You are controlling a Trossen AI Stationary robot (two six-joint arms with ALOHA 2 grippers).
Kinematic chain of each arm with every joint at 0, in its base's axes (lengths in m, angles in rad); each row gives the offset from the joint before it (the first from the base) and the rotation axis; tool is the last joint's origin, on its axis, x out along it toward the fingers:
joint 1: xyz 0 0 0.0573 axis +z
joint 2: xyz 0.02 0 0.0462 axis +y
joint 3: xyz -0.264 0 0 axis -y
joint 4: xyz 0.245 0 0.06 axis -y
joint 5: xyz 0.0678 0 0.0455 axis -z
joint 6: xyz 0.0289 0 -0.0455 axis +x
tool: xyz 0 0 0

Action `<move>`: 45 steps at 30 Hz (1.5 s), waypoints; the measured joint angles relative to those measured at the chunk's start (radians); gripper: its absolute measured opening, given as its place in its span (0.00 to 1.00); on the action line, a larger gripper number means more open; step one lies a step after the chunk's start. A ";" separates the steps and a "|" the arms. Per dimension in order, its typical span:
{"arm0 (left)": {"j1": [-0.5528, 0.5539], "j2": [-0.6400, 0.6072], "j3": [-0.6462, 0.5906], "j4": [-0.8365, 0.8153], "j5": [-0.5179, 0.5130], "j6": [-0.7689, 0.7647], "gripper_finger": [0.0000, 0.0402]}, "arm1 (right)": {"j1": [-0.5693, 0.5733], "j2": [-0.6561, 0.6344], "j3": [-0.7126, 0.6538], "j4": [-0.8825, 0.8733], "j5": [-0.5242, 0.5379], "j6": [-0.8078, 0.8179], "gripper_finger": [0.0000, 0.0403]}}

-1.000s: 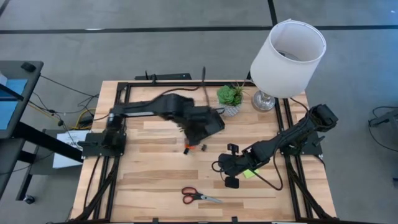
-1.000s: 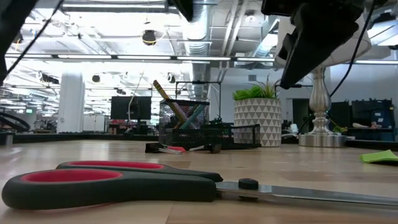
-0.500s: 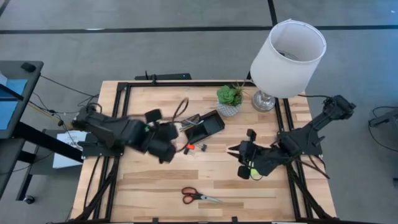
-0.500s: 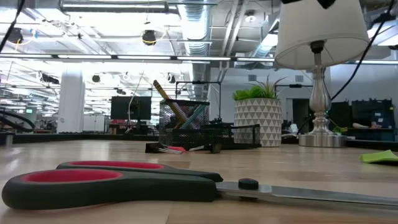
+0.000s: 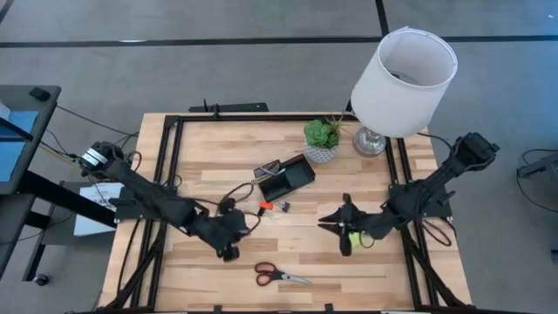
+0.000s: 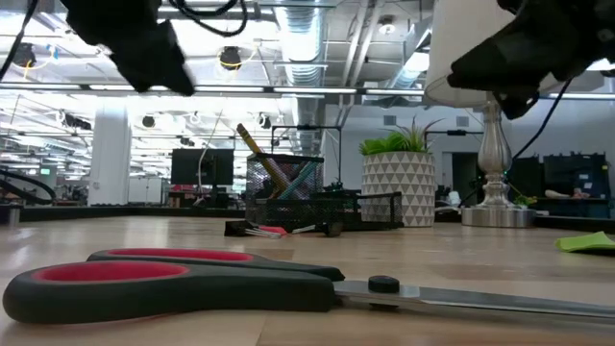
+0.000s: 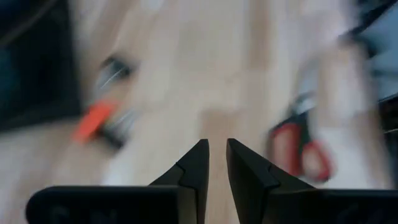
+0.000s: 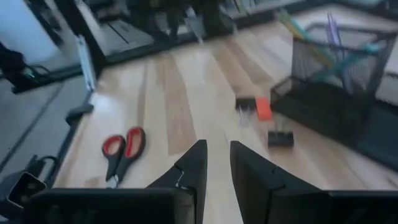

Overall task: Pick and place office supplies into organizer
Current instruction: Put the left black binder clip into the black desk organizer

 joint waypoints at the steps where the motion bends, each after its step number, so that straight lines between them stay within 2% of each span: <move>1: 0.000 0.000 -0.040 0.109 0.007 0.038 0.12 | 0.000 -0.001 -0.021 0.048 0.000 -0.028 0.16; 4: 0.007 0.000 -0.127 0.324 -0.026 0.104 0.12 | 0.000 0.000 -0.060 0.082 0.000 -0.063 0.16; 7: 0.024 0.000 -0.175 0.406 -0.079 0.111 0.12 | 0.000 -0.001 -0.060 0.091 0.000 -0.074 0.16; 13: 0.098 0.013 -0.184 0.433 -0.034 0.142 0.16 | -0.009 -0.001 -0.061 0.089 0.000 -0.075 0.16; 19: 0.138 0.107 -0.185 0.431 0.032 0.213 0.33 | -0.033 -0.001 -0.061 0.082 -0.001 -0.075 0.16; 21: 0.139 0.146 -0.186 0.443 0.060 0.261 0.38 | -0.040 0.000 -0.061 0.077 -0.002 -0.075 0.16; 27: 0.157 0.190 -0.161 0.446 0.019 0.479 0.49 | -0.040 0.000 -0.061 0.056 -0.004 -0.074 0.16; 31: 0.225 0.190 -0.159 0.429 0.083 0.522 0.52 | -0.040 0.000 -0.061 0.057 -0.004 -0.073 0.16; 37: 0.353 0.191 -0.159 0.342 0.242 0.514 0.55 | -0.040 0.000 -0.061 0.058 -0.004 -0.067 0.16; 40: 0.385 0.191 -0.159 0.322 0.304 0.518 0.55 | -0.040 0.000 -0.061 0.058 -0.004 -0.065 0.16; 45: 0.406 0.191 -0.159 0.307 0.346 0.530 0.55 | -0.040 0.000 -0.061 0.058 -0.004 -0.065 0.16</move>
